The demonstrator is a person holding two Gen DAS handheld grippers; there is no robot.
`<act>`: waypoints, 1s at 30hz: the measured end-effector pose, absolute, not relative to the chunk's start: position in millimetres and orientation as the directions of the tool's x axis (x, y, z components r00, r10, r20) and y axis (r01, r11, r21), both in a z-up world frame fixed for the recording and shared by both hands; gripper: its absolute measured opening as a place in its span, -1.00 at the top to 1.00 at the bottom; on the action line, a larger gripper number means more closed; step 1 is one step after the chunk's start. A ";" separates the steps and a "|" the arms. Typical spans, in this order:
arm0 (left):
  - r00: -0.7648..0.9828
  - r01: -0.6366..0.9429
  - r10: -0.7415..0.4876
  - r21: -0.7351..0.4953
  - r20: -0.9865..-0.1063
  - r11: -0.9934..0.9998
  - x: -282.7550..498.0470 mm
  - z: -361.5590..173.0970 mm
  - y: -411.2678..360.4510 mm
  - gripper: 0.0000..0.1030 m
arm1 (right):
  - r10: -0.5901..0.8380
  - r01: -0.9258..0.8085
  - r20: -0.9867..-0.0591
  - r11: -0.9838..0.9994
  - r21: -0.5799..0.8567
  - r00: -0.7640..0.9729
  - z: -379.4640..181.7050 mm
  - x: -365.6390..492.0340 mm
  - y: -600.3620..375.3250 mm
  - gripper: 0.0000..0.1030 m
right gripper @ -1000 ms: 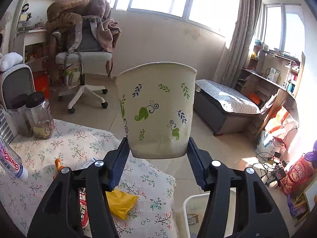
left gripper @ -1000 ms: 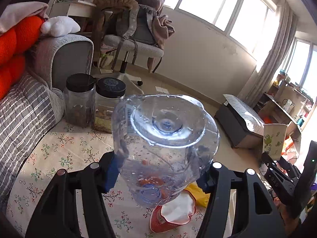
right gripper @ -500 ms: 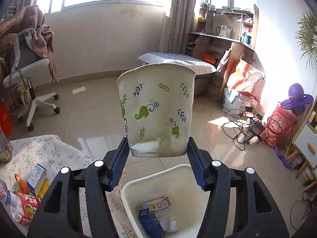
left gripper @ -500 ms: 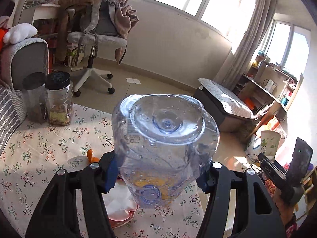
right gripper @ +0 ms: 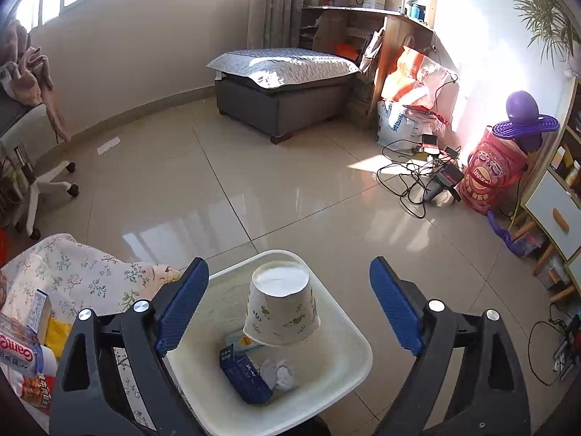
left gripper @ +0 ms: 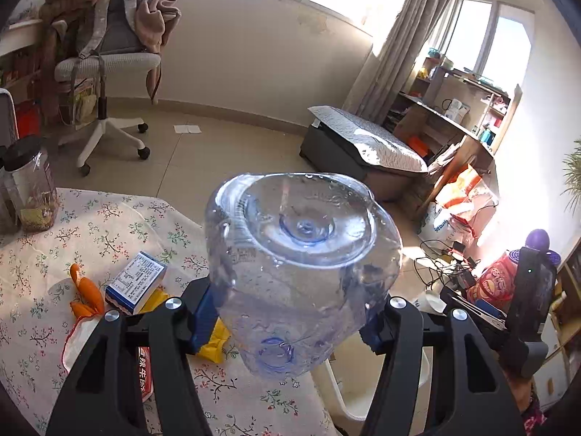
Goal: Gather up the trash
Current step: 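Move the plastic bottle over the bin and open the left gripper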
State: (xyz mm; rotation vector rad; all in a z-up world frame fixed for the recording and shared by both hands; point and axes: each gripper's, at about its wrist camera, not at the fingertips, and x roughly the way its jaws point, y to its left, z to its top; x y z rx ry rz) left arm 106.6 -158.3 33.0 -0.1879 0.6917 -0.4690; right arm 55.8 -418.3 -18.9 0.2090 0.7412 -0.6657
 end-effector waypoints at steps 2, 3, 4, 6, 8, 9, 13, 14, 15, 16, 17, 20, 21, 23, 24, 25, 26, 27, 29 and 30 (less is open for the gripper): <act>0.654 0.375 -0.492 -0.318 -0.574 0.871 107.0 30.4 -175.4 -0.19 | -0.501 0.643 -0.669 0.764 -0.045 0.549 -14.6 49.6 -424.1 -0.78; 0.646 0.386 -0.500 -0.318 -0.577 0.866 107.3 29.0 -183.1 -0.19 | -0.507 0.653 -0.665 0.756 -0.039 0.548 -13.2 45.9 -428.4 -0.82; 0.638 0.397 -0.507 -0.317 -0.580 0.861 106.5 27.1 -190.7 -0.19 | -0.511 0.662 -0.663 0.749 -0.030 0.548 -12.3 42.7 -432.2 -0.83; 0.623 0.418 -0.519 -0.312 -0.585 0.853 105.9 25.7 -206.5 -0.19 | -0.514 0.674 -0.658 0.739 -0.014 0.551 -10.2 38.5 -439.9 -0.83; 0.609 0.439 -0.531 -0.307 -0.588 0.844 104.3 24.7 -221.2 -0.19 | -0.528 0.688 -0.645 0.726 -0.005 0.553 -6.8 34.0 -445.1 -0.86; 0.603 0.449 -0.537 -0.305 -0.590 0.840 103.8 24.4 -227.8 -0.19 | -0.536 0.695 -0.638 0.719 -0.002 0.553 -5.0 32.0 -447.3 -0.86; 0.573 0.489 -0.560 -0.299 -0.598 0.819 100.9 22.2 -253.8 -0.19 | -0.557 0.726 -0.624 0.687 0.024 0.548 -0.8 23.4 -462.2 -0.86; 0.566 0.499 -0.564 -0.295 -0.601 0.815 100.0 21.4 -259.8 -0.19 | -0.560 0.735 -0.623 0.677 0.036 0.546 -0.1 20.9 -466.7 -0.86; 0.559 0.508 -0.567 -0.291 -0.605 0.811 99.4 20.5 -266.5 -0.19 | -0.563 0.744 -0.622 0.666 0.047 0.544 0.4 18.0 -472.3 -0.86; 0.550 0.517 -0.571 -0.289 -0.609 0.806 98.7 19.2 -273.1 -0.19 | -0.569 0.753 -0.621 0.656 0.054 0.540 0.8 15.4 -476.7 -0.86; 0.540 0.526 -0.577 -0.290 -0.613 0.800 98.2 18.0 -280.6 -0.19 | -0.574 0.762 -0.620 0.645 0.060 0.535 1.0 12.9 -480.7 -0.86; 0.508 0.545 -0.591 -0.297 -0.627 0.784 96.2 12.4 -299.2 -0.19 | -0.577 0.781 -0.628 0.620 0.079 0.522 -0.3 7.5 -493.0 -0.86; 0.498 0.551 -0.594 -0.298 -0.632 0.779 95.7 11.2 -306.0 -0.19 | -0.576 0.785 -0.632 0.613 0.086 0.519 -1.0 5.9 -496.9 -0.86; 0.480 0.563 -0.600 -0.300 -0.640 0.770 94.5 8.6 -318.3 -0.19 | -0.579 0.795 -0.636 0.600 0.092 0.510 -2.3 2.9 -503.5 -0.86; 0.472 0.568 -0.602 -0.300 -0.644 0.766 94.0 7.3 -324.2 -0.19 | -0.580 0.799 -0.637 0.594 0.095 0.507 -3.0 0.8 -506.3 -0.86; 0.463 0.573 -0.604 -0.301 -0.648 0.762 93.6 5.9 -329.7 -0.19 | -0.582 0.802 -0.637 0.590 0.097 0.505 -3.3 -0.7 -508.5 -0.86; 0.454 0.578 -0.606 -0.302 -0.653 0.758 93.4 4.6 -334.4 -0.19 | -0.586 0.806 -0.636 0.584 0.098 0.503 -3.7 -2.2 -507.6 -0.86; 0.446 0.581 -0.607 -0.303 -0.658 0.755 93.3 3.0 -339.0 -0.19 | -0.589 0.809 -0.634 0.580 0.099 0.501 -3.8 -3.3 -508.8 -0.86; 0.428 0.583 -0.608 -0.309 -0.669 0.751 93.0 -1.1 -346.0 -0.20 | -0.599 0.816 -0.631 0.569 0.098 0.493 -4.2 -5.2 -510.5 -0.86; 0.415 0.582 -0.607 -0.316 -0.677 0.750 93.8 -3.5 -348.5 -0.20 | -0.604 0.821 -0.630 0.563 0.096 0.488 -4.4 -6.4 -512.1 -0.86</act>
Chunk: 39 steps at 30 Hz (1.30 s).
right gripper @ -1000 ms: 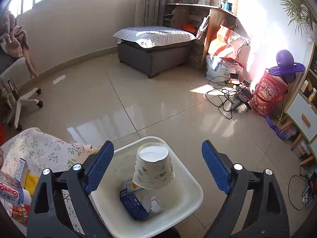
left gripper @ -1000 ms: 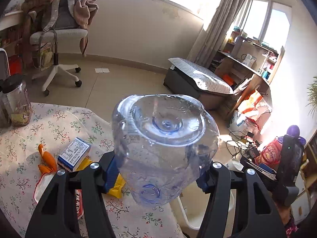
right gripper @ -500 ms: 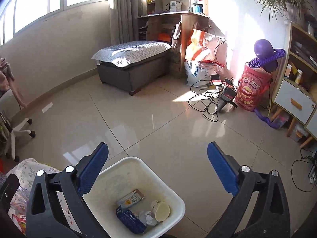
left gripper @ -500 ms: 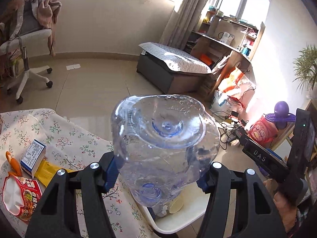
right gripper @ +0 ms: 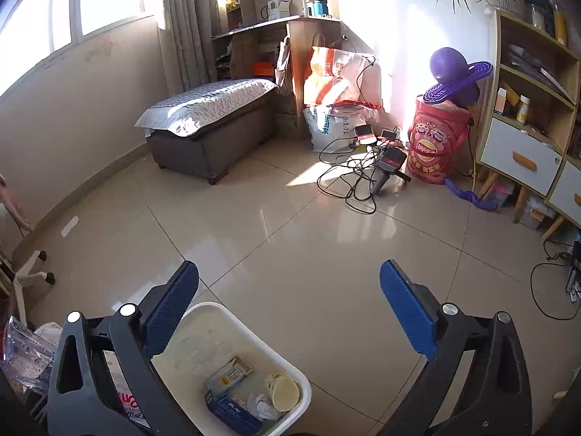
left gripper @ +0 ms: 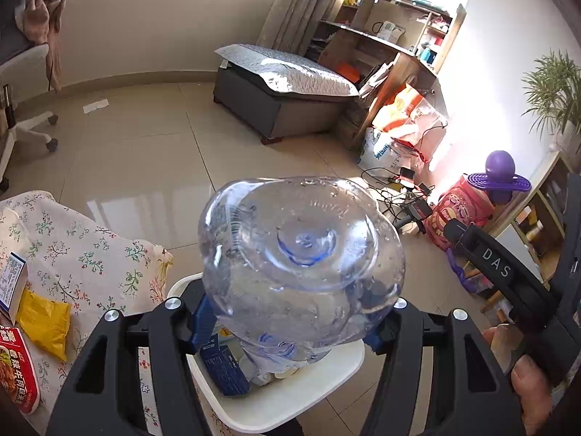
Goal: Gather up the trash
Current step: 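Move the plastic bottle over the bin and open the left gripper, then move both tools back over the table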
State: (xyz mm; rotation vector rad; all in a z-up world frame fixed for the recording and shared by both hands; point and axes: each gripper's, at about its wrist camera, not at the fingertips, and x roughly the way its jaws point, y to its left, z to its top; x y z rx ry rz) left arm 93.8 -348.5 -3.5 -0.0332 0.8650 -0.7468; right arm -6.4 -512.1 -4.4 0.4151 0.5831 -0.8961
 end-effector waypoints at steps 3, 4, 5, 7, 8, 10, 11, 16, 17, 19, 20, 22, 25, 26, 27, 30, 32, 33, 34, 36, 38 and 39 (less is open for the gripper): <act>0.369 0.567 -0.599 -0.339 -0.710 0.751 98.2 -12.0 -356.8 -0.20 | -0.610 0.833 -0.638 0.545 0.094 0.471 -7.0 -7.4 -517.5 -0.86; 0.363 0.561 -0.599 -0.346 -0.713 0.752 99.0 -13.3 -357.5 -0.20 | -0.608 0.835 -0.641 0.542 0.095 0.467 -8.0 -7.4 -519.0 -0.86; 0.361 0.556 -0.598 -0.350 -0.715 0.754 99.9 -13.8 -357.3 -0.23 | -0.607 0.836 -0.644 0.541 0.094 0.466 -8.4 -6.9 -519.7 -0.86; 0.365 0.548 -0.589 -0.345 -0.721 0.762 100.5 -14.6 -355.7 -0.40 | -0.609 0.834 -0.642 0.545 0.088 0.465 -8.3 -6.4 -518.3 -0.86; 0.372 0.545 -0.584 -0.340 -0.721 0.767 100.4 -14.4 -355.5 -0.44 | -0.610 0.832 -0.640 0.549 0.083 0.467 -8.4 -5.2 -517.0 -0.86; 0.387 0.538 -0.570 -0.324 -0.725 0.778 102.3 -13.6 -352.7 -0.47 | -0.610 0.826 -0.639 0.560 0.070 0.468 -8.5 -2.1 -512.6 -0.86; 0.396 0.531 -0.559 -0.315 -0.729 0.787 103.3 -13.7 -349.7 -0.51 | -0.608 0.821 -0.639 0.567 0.064 0.470 -8.8 0.1 -510.3 -0.86; 0.465 0.474 -0.487 -0.256 -0.740 0.842 110.5 -10.9 -328.7 -0.58 | -0.598 0.791 -0.636 0.611 0.032 0.487 -8.2 11.8 -493.1 -0.86; 0.483 0.463 -0.470 -0.240 -0.739 0.853 111.5 -9.7 -323.3 -0.65 | -0.596 0.784 -0.634 0.621 0.025 0.492 -8.1 14.4 -489.0 -0.86; 0.523 0.436 -0.439 -0.213 -0.731 0.874 113.8 -6.1 -311.2 -0.72 | -0.590 0.766 -0.631 0.642 0.011 0.504 -8.0 19.9 -479.6 -0.86; 0.537 0.421 -0.426 -0.206 -0.728 0.883 115.6 -4.3 -304.9 -0.72 | -0.586 0.757 -0.629 0.654 0.003 0.510 -7.9 23.2 -474.4 -0.86; 0.550 0.389 -0.404 -0.204 -0.730 0.898 121.0 -2.5 -292.0 -0.72 | -0.580 0.738 -0.624 0.675 -0.008 0.524 -6.9 29.1 -464.3 -0.86; 0.566 0.340 -0.371 -0.202 -0.736 0.919 127.5 -0.9 -272.6 -0.72 | -0.567 0.711 -0.614 0.703 -0.014 0.549 -4.8 37.0 -447.9 -0.86; 0.570 0.327 -0.361 -0.199 -0.738 0.924 129.0 -0.6 -265.8 -0.72 | -0.561 0.702 -0.610 0.712 -0.012 0.559 -3.6 39.6 -442.5 -0.86; 0.575 0.314 -0.350 -0.195 -0.740 0.929 130.3 -0.8 -257.4 -0.72 | -0.553 0.690 -0.607 0.723 -0.009 0.571 -2.7 42.8 -436.3 -0.86; 0.595 0.266 -0.307 -0.178 -0.743 0.947 133.5 1.3 -235.3 -0.72 | -0.525 0.652 -0.605 0.758 -0.013 0.599 -0.9 54.4 -416.2 -0.86; 0.605 0.232 -0.282 -0.174 -0.744 0.957 136.8 2.2 -217.1 -0.72 | -0.499 0.621 -0.606 0.784 -0.011 0.619 -0.3 63.0 -401.0 -0.86; 0.609 0.213 -0.270 -0.174 -0.746 0.961 137.9 2.0 -207.2 -0.72 | -0.486 0.603 -0.606 0.798 -0.013 0.630 0.4 67.9 -391.8 -0.86; 0.611 0.195 -0.258 -0.174 -0.748 0.965 139.5 1.8 -198.0 -0.72 | -0.474 0.586 -0.604 0.810 -0.014 0.641 1.2 72.4 -382.6 -0.86; 0.614 0.159 -0.236 -0.175 -0.753 0.972 143.0 2.3 -178.6 -0.72 | -0.447 0.550 -0.598 0.835 -0.014 0.665 2.7 80.9 -362.3 -0.86; 0.616 0.126 -0.214 -0.173 -0.758 0.977 145.6 1.9 -158.9 -0.72 | -0.417 0.510 -0.592 0.860 -0.013 0.690 5.0 88.5 -342.9 -0.86; 0.618 0.110 -0.203 -0.173 -0.759 0.979 146.7 2.3 -148.4 -0.72 | -0.404 0.490 -0.589 0.872 -0.015 0.700 5.5 91.8 -332.8 -0.86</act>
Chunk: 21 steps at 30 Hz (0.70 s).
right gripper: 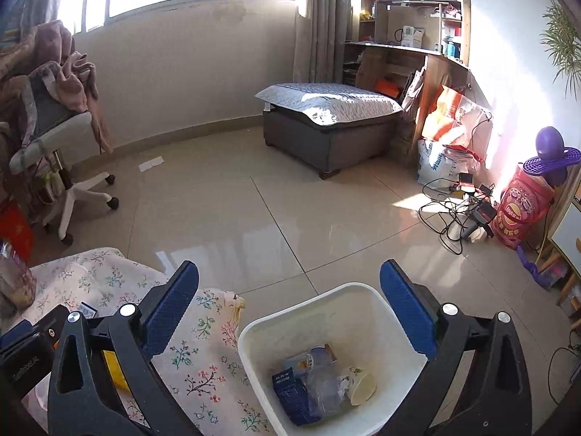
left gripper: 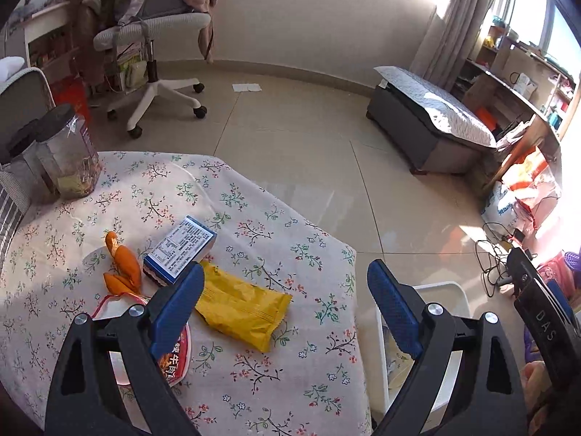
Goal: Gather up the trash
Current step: 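Move both tools back over the table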
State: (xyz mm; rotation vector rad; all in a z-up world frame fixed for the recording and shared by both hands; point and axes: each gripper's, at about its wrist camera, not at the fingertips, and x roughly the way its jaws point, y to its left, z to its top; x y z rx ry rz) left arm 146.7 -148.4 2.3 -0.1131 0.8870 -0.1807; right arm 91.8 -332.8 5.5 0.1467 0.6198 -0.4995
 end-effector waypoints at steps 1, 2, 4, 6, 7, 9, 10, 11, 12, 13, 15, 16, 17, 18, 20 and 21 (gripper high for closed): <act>0.620 0.094 -0.194 -0.173 -0.761 0.980 148.4 2.1 -138.4 -0.72 | -0.389 0.469 -0.587 0.883 -0.017 0.710 5.8 94.8 -322.4 -0.86; 0.621 0.079 -0.184 -0.173 -0.762 0.982 149.4 1.9 -128.5 -0.72 | -0.373 0.449 -0.586 0.893 -0.017 0.719 5.6 97.6 -312.8 -0.86; 0.623 0.052 -0.167 -0.173 -0.764 0.984 151.0 1.6 -109.4 -0.72 | -0.337 0.408 -0.585 0.913 -0.012 0.738 5.1 104.4 -294.3 -0.86; 0.624 0.025 -0.146 -0.168 -0.768 0.985 152.8 0.7 -91.5 -0.72 | -0.301 0.364 -0.578 0.932 -0.007 0.759 4.4 109.3 -275.2 -0.86; 0.625 0.012 -0.136 -0.165 -0.769 0.986 153.5 -0.1 -82.5 -0.72 | -0.282 0.339 -0.573 0.941 -0.008 0.769 4.8 111.7 -266.2 -0.86; 0.623 -0.016 -0.116 -0.161 -0.774 0.987 154.9 -2.5 -64.4 -0.72 | -0.253 0.292 -0.562 0.956 -0.020 0.787 4.2 116.8 -246.1 -0.86; 0.620 -0.030 -0.108 -0.162 -0.777 0.986 156.7 -4.9 -55.3 -0.72 | -0.240 0.269 -0.557 0.963 -0.030 0.795 3.3 119.5 -236.5 -0.86; 0.615 -0.044 -0.103 -0.164 -0.782 0.985 158.2 -7.2 -46.7 -0.72 | -0.229 0.250 -0.553 0.967 -0.039 0.801 2.8 121.6 -228.1 -0.86; 0.608 -0.058 -0.100 -0.169 -0.788 0.984 160.2 -10.0 -37.2 -0.72 | -0.218 0.230 -0.549 0.972 -0.048 0.807 1.1 124.3 -219.8 -0.86; 0.601 -0.072 -0.095 -0.173 -0.794 0.982 162.8 -12.7 -28.4 -0.72 | -0.208 0.211 -0.547 0.976 -0.058 0.811 -1.1 127.3 -211.3 -0.86; 0.582 -0.098 -0.085 -0.174 -0.809 0.980 169.9 -18.6 -12.3 -0.72 | -0.186 0.174 -0.550 0.982 -0.075 0.814 -6.3 131.8 -198.1 -0.86; 0.567 -0.106 -0.082 -0.172 -0.820 0.979 174.9 -22.7 -5.1 -0.72 | -0.179 0.158 -0.554 0.984 -0.087 0.813 -9.4 134.3 -192.3 -0.86; 0.547 -0.114 -0.080 -0.169 -0.833 0.979 180.6 -27.5 1.4 -0.72 | -0.172 0.143 -0.561 0.985 -0.096 0.810 -12.8 137.9 -185.1 -0.86; 0.523 -0.123 -0.081 -0.169 -0.849 0.978 187.5 -33.4 7.9 -0.72 | -0.163 0.128 -0.569 0.987 -0.101 0.806 -15.4 140.9 -181.5 -0.86; 0.472 -0.146 -0.096 -0.185 -0.876 0.972 200.1 -48.0 21.7 -0.72 | -0.146 0.108 -0.589 0.989 -0.101 0.795 -19.6 146.8 -176.4 -0.86; 0.449 -0.163 -0.113 -0.206 -0.886 0.965 206.0 -55.4 29.4 -0.72 | -0.139 0.101 -0.600 0.990 -0.097 0.788 -21.3 150.6 -175.3 -0.86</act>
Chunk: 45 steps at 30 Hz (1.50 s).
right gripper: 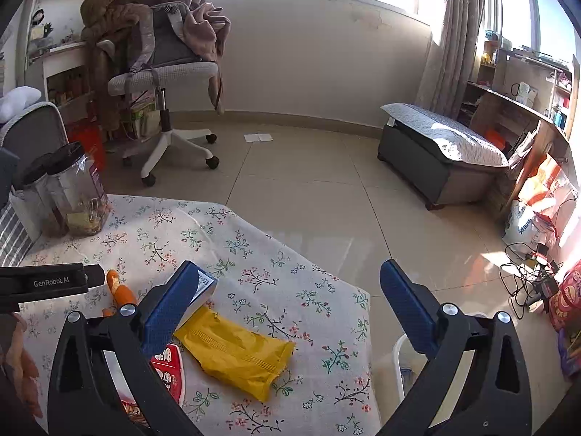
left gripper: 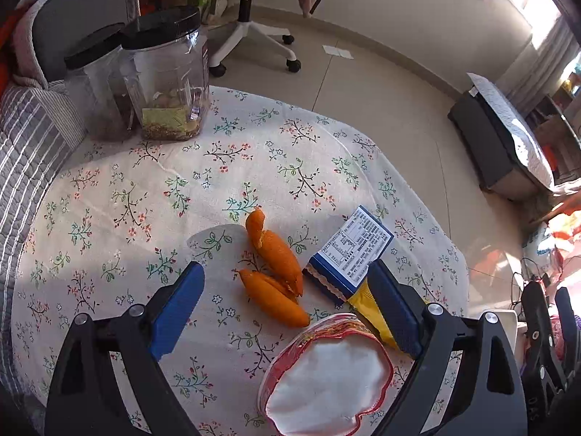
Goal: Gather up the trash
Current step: 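Move both tools back over the table, then grasp the orange carrot-shaped item with the left gripper, then grasp the blue-edged white box with the right gripper while the left gripper holds the orange item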
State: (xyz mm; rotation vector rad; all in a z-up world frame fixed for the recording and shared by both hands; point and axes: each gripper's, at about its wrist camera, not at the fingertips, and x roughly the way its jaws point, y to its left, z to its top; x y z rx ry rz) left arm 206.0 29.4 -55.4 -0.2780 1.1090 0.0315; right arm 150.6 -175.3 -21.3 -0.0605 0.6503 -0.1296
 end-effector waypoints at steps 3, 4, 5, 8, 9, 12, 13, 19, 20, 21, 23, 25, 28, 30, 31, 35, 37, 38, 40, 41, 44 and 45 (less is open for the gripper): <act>0.357 -0.217 -0.177 -0.266 -0.917 0.939 225.5 -81.5 48.5 -0.71 | -0.116 0.086 -0.636 0.993 -0.078 0.763 -27.4 159.9 -173.8 -0.86; 0.327 -0.235 -0.201 -0.285 -0.923 0.929 231.3 -90.6 52.9 -0.70 | -0.110 0.082 -0.652 0.994 -0.072 0.751 -29.6 163.0 -174.5 -0.86; 0.303 -0.251 -0.220 -0.300 -0.927 0.920 237.2 -99.0 57.0 -0.67 | -0.104 0.081 -0.665 0.995 -0.064 0.739 -31.6 165.3 -175.5 -0.86; 0.244 -0.252 -0.264 -0.324 -0.933 0.912 252.7 -117.5 58.1 -0.56 | -0.088 0.082 -0.699 0.996 -0.042 0.710 -37.7 171.5 -181.2 -0.86; 0.234 -0.248 -0.274 -0.330 -0.933 0.911 256.6 -121.5 56.6 -0.50 | -0.086 0.086 -0.707 0.996 -0.036 0.702 -39.4 173.1 -183.3 -0.86; 0.222 -0.233 -0.274 -0.324 -0.936 0.917 264.8 -128.1 49.8 -0.49 | -0.083 0.103 -0.731 0.994 -0.018 0.677 -44.8 178.3 -189.8 -0.86; 0.214 -0.224 -0.278 -0.324 -0.936 0.919 266.7 -130.1 46.6 -0.49 | -0.083 0.110 -0.739 0.994 -0.012 0.668 -46.6 180.1 -192.4 -0.86; 0.159 -0.168 -0.292 -0.317 -0.943 0.933 272.6 -143.8 35.2 0.11 | -0.062 0.136 -0.777 0.990 0.031 0.626 -56.1 188.1 -201.2 -0.86; 0.165 -0.162 -0.282 -0.308 -0.945 0.937 271.9 -143.8 35.5 0.24 | -0.056 0.136 -0.782 0.990 0.037 0.621 -57.3 188.6 -202.1 -0.86; 0.173 -0.156 -0.289 -0.315 -0.942 0.936 271.8 -143.4 36.8 0.26 | -0.049 0.133 -0.786 0.990 0.043 0.616 -58.1 189.2 -202.6 -0.86; 0.192 -0.147 -0.301 -0.331 -0.934 0.932 269.8 -140.4 40.5 0.35 | -0.034 0.126 -0.797 0.991 0.053 0.603 -60.8 190.3 -202.7 -0.86; 0.224 -0.135 -0.302 -0.337 -0.927 0.932 267.3 -134.1 46.5 0.39 | -0.014 0.120 -0.812 0.990 0.069 0.583 -65.1 192.5 -201.7 -0.86; 0.277 -0.125 -0.312 -0.356 -0.909 0.926 262.3 -118.6 56.2 0.41 | 0.042 0.116 -0.838 0.985 0.124 0.544 -71.5 197.3 -203.8 -0.86; 0.320 -0.115 -0.318 -0.369 -0.893 0.922 254.7 -101.6 64.9 0.41 | 0.070 0.120 -0.855 0.981 0.152 0.513 -75.3 202.2 -205.8 -0.86; 0.345 -0.107 -0.315 -0.370 -0.884 0.923 250.0 -91.1 69.7 0.41 | 0.083 0.122 -0.864 0.979 0.164 0.497 -77.3 205.3 -206.3 -0.86; 0.466 -0.064 -0.277 -0.344 -0.840 0.937 221.4 -41.9 93.0 0.41 | 0.163 0.153 -0.905 0.959 0.239 0.394 -90.2 227.1 -200.6 -0.86; 0.523 -0.041 -0.272 -0.343 -0.808 0.939 202.3 -19.3 105.7 0.41 | 0.199 0.169 -0.923 0.949 0.265 0.330 -99.2 242.2 -189.6 -0.86; 0.546 -0.033 -0.270 -0.342 -0.793 0.939 193.2 -10.5 111.8 0.41 | 0.205 0.176 -0.934 0.948 0.264 0.293 -104.2 249.4 -182.4 -0.86; 0.589 -0.029 -0.247 -0.326 -0.770 0.945 179.6 4.7 121.7 0.41 | 0.203 0.171 -0.950 0.954 0.247 0.236 -111.8 260.7 -165.0 -0.86; 0.607 -0.029 -0.242 -0.325 -0.757 0.945 175.1 10.9 127.2 0.41 | 0.195 0.163 -0.957 0.959 0.232 0.216 -114.9 265.4 -156.1 -0.86; 0.641 -0.024 -0.253 -0.349 -0.725 0.937 170.4 24.3 139.9 0.41 | 0.146 0.145 -0.975 0.975 0.171 0.169 -127.1 276.4 -133.5 -0.86; 0.647 -0.024 -0.256 -0.355 -0.718 0.935 170.0 27.1 142.8 0.41 | 0.133 0.145 -0.979 0.977 0.156 0.155 -132.1 279.3 -128.7 -0.86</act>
